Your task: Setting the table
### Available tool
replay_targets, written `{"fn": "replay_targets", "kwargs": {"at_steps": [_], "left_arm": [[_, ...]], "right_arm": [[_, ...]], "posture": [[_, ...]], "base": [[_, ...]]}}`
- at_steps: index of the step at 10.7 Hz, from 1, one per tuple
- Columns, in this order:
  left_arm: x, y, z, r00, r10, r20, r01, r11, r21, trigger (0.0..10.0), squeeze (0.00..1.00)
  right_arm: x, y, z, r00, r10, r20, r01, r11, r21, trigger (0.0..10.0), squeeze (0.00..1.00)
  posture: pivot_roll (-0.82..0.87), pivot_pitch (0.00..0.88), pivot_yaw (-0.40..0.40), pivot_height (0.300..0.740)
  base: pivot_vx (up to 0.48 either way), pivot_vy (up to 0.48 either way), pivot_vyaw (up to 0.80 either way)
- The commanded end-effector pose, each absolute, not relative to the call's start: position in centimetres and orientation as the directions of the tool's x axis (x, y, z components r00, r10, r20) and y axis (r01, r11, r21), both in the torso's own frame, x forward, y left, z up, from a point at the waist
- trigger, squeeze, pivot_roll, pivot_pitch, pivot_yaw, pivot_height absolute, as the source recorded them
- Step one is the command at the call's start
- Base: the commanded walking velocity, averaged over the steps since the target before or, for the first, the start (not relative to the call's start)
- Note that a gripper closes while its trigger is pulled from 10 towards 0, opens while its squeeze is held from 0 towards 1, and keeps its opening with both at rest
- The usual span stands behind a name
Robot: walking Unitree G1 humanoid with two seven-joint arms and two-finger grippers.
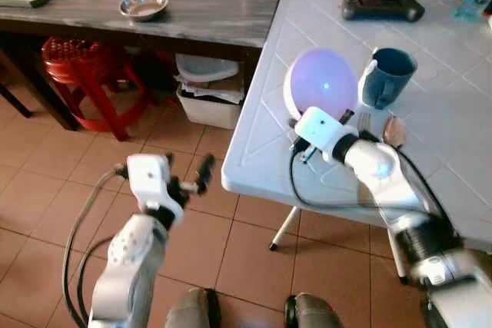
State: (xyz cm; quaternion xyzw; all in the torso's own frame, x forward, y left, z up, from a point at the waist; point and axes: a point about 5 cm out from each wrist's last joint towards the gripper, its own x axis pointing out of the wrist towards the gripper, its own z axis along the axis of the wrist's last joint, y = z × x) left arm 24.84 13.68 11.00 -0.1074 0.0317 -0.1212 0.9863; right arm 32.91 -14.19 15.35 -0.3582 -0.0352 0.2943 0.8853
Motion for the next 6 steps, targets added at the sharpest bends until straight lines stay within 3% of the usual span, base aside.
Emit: {"fn": "replay_targets", "kwargs": {"at_steps": [1,4,6], "left_arm": [[25.0,14.6,10.8,0.979,-0.201,-0.045,0.189,0.963,-0.192,10.0,0.00],[25.5,14.5,11.1,0.980,-0.199,-0.014,0.193,0.964,-0.182,10.0,0.00],[25.7,14.7,11.0,0.985,-0.173,-0.007,0.171,0.975,-0.139,10.0,0.00]], "right_arm": [[31.9,-13.2,16.6,0.808,0.587,-0.039,-0.475,0.612,-0.633,0.0,0.00],[28.9,-12.5,16.3,0.828,0.553,0.093,-0.432,0.735,-0.522,0.0,0.00],[27.8,-12.7,16.1,0.872,0.470,0.137,-0.378,0.824,-0.422,0.7,0.00]], "posture": [[-0.05,0.062,0.040,0.740],[-0.06,0.031,0.049,0.740],[-0.07,0.010,0.056,0.740]], "base": [[0.000,0.480,0.00],[0.000,0.479,0.00],[0.000,0.444,0.00]]}}
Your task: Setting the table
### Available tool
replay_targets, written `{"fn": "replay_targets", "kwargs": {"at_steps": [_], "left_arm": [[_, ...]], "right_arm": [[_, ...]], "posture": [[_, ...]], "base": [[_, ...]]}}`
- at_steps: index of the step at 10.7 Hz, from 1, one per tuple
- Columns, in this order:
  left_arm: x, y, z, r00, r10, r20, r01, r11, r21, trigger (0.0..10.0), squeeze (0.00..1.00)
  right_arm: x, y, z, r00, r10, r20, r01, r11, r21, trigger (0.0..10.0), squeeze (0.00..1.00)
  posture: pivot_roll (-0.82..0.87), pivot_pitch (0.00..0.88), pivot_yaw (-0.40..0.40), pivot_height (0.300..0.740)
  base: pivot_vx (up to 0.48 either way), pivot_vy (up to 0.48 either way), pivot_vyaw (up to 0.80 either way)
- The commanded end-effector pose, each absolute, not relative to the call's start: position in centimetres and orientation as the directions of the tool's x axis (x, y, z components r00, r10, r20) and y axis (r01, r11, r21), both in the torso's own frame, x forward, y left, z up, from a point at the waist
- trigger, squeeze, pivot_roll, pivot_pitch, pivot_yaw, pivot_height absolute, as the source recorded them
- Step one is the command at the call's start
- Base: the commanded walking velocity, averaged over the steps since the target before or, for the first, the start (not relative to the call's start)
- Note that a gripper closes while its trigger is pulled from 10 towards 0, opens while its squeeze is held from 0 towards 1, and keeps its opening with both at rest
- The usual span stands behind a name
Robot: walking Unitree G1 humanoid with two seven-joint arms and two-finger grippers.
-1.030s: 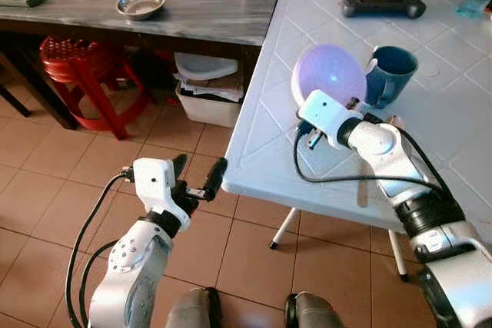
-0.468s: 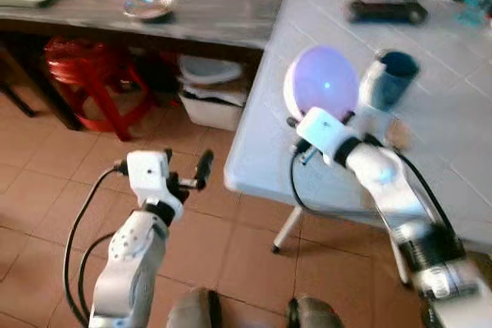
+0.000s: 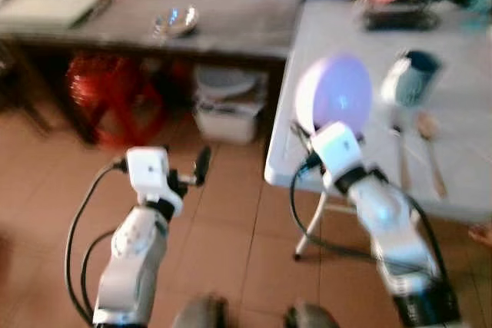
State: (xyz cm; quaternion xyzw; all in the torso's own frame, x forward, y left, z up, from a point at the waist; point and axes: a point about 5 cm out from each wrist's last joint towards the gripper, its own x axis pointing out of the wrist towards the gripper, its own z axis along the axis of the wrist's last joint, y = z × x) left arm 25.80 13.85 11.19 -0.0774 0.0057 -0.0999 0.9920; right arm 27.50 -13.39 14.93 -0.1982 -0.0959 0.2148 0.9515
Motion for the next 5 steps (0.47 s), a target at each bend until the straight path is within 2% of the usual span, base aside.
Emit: {"fn": "replay_targets", "kwargs": {"at_steps": [1,2,5], "left_arm": [[25.85,14.76,10.89,0.986,-0.165,-0.009,0.163,0.980,-0.117,10.0,0.00],[25.92,14.70,10.82,0.986,-0.165,-0.009,0.163,0.981,-0.108,10.0,0.00],[26.52,14.28,11.05,0.987,-0.162,0.010,0.162,0.984,-0.075,10.0,0.00]], "right_arm": [[27.33,-12.69,15.97,0.881,0.450,0.149,-0.361,0.840,-0.404,4.6,0.00],[27.20,-12.58,15.95,0.881,0.449,0.150,-0.361,0.842,-0.399,10.0,0.00],[27.36,-12.68,16.33,0.892,0.417,0.175,-0.326,0.861,-0.390,10.0,0.00]], "posture": [[-0.07,0.008,0.060,0.740],[-0.08,0.006,0.062,0.740],[-0.08,0.004,0.061,0.740]], "base": [[0.247,0.412,0.00],[0.300,0.375,0.00],[0.375,0.296,0.00]]}}
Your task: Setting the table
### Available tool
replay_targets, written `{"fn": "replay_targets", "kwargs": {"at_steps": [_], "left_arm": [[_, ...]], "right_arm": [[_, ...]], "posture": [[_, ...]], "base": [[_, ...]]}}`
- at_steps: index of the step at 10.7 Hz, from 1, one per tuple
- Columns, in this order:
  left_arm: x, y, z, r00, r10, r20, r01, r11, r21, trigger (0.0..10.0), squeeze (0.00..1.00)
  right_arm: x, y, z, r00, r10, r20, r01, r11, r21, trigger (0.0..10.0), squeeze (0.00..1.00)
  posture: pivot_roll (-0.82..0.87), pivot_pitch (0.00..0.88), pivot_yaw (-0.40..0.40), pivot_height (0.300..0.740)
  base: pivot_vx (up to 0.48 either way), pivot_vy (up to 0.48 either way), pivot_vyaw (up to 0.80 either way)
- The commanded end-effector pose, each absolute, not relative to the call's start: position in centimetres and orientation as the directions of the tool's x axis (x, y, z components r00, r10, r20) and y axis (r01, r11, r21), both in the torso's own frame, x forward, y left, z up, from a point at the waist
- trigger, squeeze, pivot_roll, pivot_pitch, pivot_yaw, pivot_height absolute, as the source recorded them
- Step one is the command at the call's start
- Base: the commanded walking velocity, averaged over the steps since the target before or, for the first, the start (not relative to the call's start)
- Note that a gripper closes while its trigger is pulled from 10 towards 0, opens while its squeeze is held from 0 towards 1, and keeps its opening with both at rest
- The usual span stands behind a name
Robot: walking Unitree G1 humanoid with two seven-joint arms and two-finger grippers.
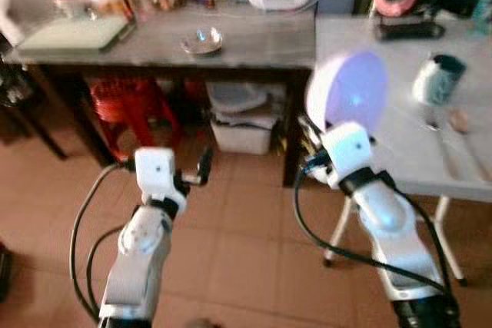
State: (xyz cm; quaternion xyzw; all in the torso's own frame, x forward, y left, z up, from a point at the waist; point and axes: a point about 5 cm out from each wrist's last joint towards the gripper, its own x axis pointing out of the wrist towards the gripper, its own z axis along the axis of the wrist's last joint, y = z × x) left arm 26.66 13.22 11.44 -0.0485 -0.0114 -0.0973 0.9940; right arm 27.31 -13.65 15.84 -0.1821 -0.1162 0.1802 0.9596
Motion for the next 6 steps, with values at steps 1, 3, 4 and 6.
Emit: {"fn": "replay_targets", "kwargs": {"at_steps": [1,3,4,6], "left_arm": [[26.61,14.24,11.11,0.988,-0.154,0.016,0.155,0.986,-0.067,10.0,0.00],[26.69,14.20,11.08,0.989,-0.146,0.018,0.147,0.988,-0.055,10.0,0.00],[26.87,14.22,11.10,0.991,-0.135,0.022,0.136,0.988,-0.067,10.0,0.00],[27.03,14.30,11.19,0.992,-0.125,0.029,0.126,0.991,-0.041,10.0,0.00]], "right_arm": [[27.45,-12.88,16.29,0.897,0.406,0.173,-0.316,0.865,-0.390,10.0,0.00],[27.42,-12.96,16.14,0.900,0.402,0.167,-0.318,0.869,-0.378,10.0,0.00],[27.45,-12.97,16.20,0.900,0.402,0.168,-0.316,0.868,-0.383,10.0,0.00],[27.36,-13.01,16.08,0.902,0.400,0.166,-0.315,0.870,-0.380,10.0,0.00]], "posture": [[-0.08,0.003,0.060,0.740],[-0.09,0.000,0.058,0.740],[-0.09,0.000,0.058,0.740],[-0.09,0.001,0.059,0.740]], "base": [[0.428,0.000,0.00],[0.446,0.000,0.00],[0.446,0.000,0.00],[0.439,0.000,0.00]]}}
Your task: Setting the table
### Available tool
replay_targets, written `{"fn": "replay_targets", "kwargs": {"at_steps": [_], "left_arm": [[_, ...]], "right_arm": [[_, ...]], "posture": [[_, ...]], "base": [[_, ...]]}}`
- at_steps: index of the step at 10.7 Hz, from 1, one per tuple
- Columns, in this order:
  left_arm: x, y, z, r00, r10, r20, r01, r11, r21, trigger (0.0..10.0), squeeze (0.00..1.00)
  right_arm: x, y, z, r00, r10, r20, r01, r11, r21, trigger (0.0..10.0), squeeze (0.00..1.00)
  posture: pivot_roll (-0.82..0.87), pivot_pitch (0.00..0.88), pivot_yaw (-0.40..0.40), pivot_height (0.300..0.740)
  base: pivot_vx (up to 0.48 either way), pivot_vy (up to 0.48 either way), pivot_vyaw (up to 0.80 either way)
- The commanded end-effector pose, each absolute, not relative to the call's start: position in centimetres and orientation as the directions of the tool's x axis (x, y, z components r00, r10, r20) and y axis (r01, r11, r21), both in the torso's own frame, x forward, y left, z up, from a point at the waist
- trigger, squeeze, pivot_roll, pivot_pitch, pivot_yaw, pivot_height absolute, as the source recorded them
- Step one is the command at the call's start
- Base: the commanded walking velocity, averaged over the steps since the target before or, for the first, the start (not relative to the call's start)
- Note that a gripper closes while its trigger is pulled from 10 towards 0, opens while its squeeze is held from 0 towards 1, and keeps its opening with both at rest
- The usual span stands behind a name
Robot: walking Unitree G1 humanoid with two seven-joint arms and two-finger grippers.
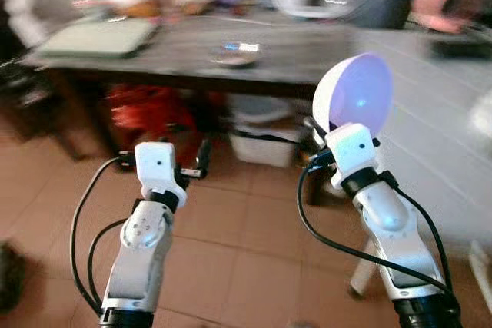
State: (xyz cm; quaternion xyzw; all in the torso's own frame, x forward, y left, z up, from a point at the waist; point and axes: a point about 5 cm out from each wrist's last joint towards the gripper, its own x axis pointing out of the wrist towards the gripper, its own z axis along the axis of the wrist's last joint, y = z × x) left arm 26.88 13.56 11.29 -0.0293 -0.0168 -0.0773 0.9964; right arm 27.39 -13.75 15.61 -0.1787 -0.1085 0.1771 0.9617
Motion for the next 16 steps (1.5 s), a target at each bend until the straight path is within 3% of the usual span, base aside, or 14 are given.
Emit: {"fn": "replay_targets", "kwargs": {"at_steps": [1,7,16], "left_arm": [[27.1,14.3,11.2,0.992,-0.126,0.032,0.127,0.991,-0.031,10.0,0.00],[27.2,14.0,11.2,0.990,-0.137,0.038,0.138,0.990,-0.033,10.0,0.00],[27.4,14.0,11.4,0.989,-0.139,0.049,0.140,0.990,-0.016,10.0,0.00]], "right_arm": [[27.3,-13.1,15.9,0.906,0.391,0.162,-0.312,0.875,-0.371,10.0,0.00],[27.4,-13.4,15.0,0.929,0.345,0.134,-0.290,0.903,-0.317,10.0,0.00],[28.3,-12.5,15.3,0.917,0.372,0.140,-0.311,0.891,-0.331,10.0,0.00]], "posture": [[-0.09,0.002,0.060,0.740],[-0.09,0.003,0.070,0.740],[-0.08,0.001,0.076,0.740]], "base": [[0.439,0.000,0.00],[0.440,0.000,0.00],[0.348,0.323,0.00]]}}
